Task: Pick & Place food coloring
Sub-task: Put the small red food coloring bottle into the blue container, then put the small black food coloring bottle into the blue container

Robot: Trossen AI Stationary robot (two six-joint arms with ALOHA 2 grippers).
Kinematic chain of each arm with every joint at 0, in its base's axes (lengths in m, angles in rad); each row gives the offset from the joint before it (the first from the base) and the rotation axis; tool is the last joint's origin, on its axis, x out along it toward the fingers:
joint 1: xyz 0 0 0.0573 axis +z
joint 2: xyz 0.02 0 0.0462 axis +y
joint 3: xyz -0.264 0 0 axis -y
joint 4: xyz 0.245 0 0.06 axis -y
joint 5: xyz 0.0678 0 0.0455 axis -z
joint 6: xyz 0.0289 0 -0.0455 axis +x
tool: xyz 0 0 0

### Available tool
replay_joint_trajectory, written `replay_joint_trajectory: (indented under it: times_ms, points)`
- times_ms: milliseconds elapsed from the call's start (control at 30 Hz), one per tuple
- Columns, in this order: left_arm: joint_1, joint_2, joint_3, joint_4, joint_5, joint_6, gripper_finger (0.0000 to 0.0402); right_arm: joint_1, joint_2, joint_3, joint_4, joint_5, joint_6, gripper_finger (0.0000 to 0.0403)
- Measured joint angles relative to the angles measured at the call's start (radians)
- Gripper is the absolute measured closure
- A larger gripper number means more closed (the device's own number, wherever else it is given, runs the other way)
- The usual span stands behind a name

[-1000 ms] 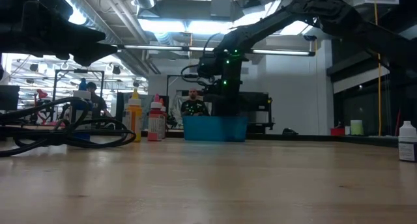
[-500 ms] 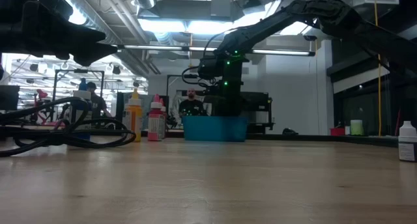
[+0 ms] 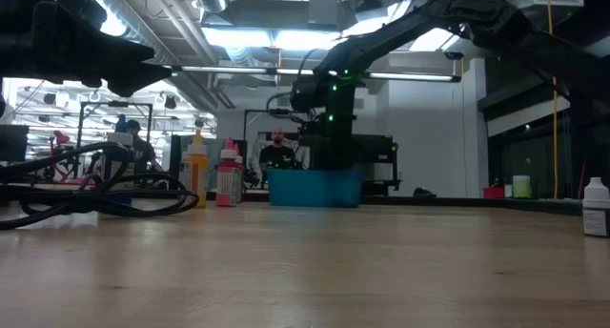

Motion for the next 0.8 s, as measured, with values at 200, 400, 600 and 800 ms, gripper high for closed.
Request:
replay_joint_trajectory:
  times_ms: [200, 400, 600, 800]
  points:
    - [0.000, 0.000, 0.000, 0.000, 0.000, 0.000, 0.0073, 0.006, -0.068, 0.000, 0.019, 0.014, -0.026, 0.0216]
    - [0.000, 0.000, 0.000, 0.000, 0.000, 0.000, 0.0073, 0.046, -0.152, 0.001, 0.000, 0.021, -0.025, 0.0215]
    - [0.000, 0.000, 0.000, 0.000, 0.000, 0.000, 0.0074, 0.151, -0.224, 0.002, -0.071, 0.048, 0.037, 0.0214]
    - [0.000, 0.000, 0.000, 0.000, 0.000, 0.000, 0.0073, 0.276, -0.292, 0.002, -0.103, 0.056, 0.108, 0.0199]
